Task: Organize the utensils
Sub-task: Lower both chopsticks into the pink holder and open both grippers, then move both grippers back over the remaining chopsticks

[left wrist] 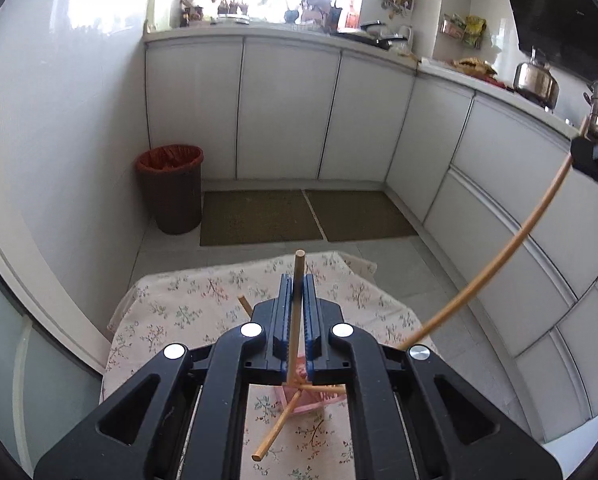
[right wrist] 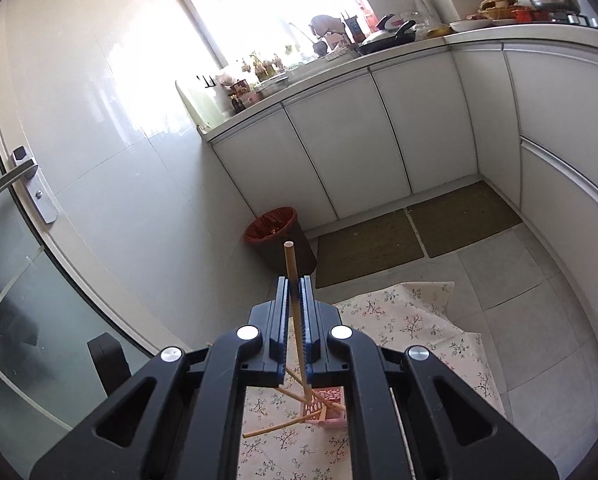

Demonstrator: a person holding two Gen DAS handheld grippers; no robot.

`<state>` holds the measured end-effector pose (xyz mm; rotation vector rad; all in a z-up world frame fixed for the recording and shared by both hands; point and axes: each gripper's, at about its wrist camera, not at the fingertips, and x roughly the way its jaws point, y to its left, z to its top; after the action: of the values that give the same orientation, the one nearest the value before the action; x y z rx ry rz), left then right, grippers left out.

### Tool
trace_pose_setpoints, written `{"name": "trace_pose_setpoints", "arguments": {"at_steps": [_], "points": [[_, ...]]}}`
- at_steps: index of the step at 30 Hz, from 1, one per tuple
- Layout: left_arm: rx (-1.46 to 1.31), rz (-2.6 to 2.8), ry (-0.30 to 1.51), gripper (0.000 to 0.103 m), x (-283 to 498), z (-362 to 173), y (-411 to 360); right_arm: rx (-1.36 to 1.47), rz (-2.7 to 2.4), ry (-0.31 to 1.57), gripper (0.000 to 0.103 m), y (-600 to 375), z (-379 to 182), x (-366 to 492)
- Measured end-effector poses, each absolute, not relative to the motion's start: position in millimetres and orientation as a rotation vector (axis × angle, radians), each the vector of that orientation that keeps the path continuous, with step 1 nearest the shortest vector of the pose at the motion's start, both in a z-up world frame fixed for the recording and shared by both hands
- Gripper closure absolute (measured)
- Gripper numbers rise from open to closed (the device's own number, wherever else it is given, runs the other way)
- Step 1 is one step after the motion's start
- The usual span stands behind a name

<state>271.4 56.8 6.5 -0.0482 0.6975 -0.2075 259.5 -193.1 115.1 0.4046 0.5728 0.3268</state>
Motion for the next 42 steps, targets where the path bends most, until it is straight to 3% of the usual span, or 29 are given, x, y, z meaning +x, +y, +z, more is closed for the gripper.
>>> {"name": "trace_pose_setpoints", "arguments": {"at_steps": [4, 10, 19, 24, 25, 28, 31, 34, 38, 42], "points": [[-0.083, -0.196, 0.732, 0.091, 268, -7, 68, 0.371, 0.324, 0.583, 0.097, -175, 97, 274], [-0.175, -0.185, 0.619, 0.08, 241, 32, 101, 0.269, 0.309, 0.61, 0.097, -138, 62, 291], [-0.157, -0.12, 0.615, 0.074, 227, 29, 116, 0.218, 0.314, 0.669, 0.096, -102, 6, 298], [-0.141, -0.083, 0.633, 0.072, 220, 18, 117, 0.202, 0.282, 0.654, 0.092, -105, 8, 276], [-0.146, -0.085, 0.634, 0.069, 218, 18, 116, 0.19, 0.273, 0.644, 0.088, -106, 11, 269], [-0.153, -0.077, 0.629, 0.059, 209, 17, 114, 0.182, 0.245, 0.606, 0.06, -110, 21, 247], [-0.144, -0.056, 0.613, 0.045, 197, 18, 108, 0.182, 0.212, 0.585, 0.053, -117, 27, 224], [-0.146, -0.035, 0.6, 0.03, 184, 18, 104, 0.19, 0.159, 0.58, 0.036, -125, 29, 206], [-0.135, -0.013, 0.586, 0.02, 167, 20, 96, 0.216, 0.08, 0.57, 0.021, -140, 29, 185], [-0.132, -0.006, 0.577, 0.01, 151, 23, 88, 0.211, 0.025, 0.578, 0.013, -151, 28, 171]]}}
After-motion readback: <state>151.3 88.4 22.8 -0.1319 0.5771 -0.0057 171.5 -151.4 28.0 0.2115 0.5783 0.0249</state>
